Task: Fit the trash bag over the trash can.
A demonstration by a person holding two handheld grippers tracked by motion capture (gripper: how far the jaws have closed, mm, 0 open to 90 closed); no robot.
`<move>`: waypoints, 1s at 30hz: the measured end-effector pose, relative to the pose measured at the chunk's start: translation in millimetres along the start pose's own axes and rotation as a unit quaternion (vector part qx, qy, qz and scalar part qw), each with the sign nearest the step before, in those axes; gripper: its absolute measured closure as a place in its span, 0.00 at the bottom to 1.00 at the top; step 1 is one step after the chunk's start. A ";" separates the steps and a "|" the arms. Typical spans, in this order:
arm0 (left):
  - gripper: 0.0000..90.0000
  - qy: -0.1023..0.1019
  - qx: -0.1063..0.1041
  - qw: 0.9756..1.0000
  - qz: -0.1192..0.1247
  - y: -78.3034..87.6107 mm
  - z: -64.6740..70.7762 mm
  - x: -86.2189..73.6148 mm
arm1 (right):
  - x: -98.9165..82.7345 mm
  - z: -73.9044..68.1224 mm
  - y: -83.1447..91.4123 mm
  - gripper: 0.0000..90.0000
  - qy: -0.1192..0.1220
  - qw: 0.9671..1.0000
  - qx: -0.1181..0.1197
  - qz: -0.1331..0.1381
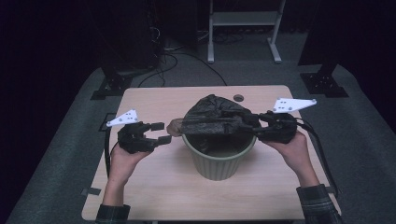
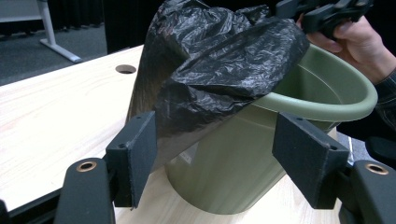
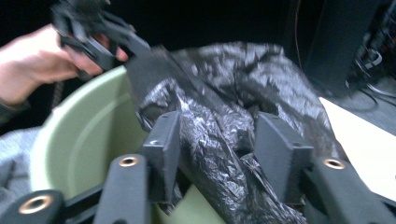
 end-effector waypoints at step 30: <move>0.58 -0.112 -0.053 0.992 -0.022 -60.4 71.9 42.0 | 64.6 -51.4 -1.1 1.00 0.019 0.988 0.116 0.103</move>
Point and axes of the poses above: each handheld gripper's, and its own axes: y roughly backward along the jaws, x roughly out of its top, z roughly to its right, the point moved 6 cm from there along -y, roughly forward along the jaws, and after that the axes turned 15 degrees about y, right-handed, at the moved point
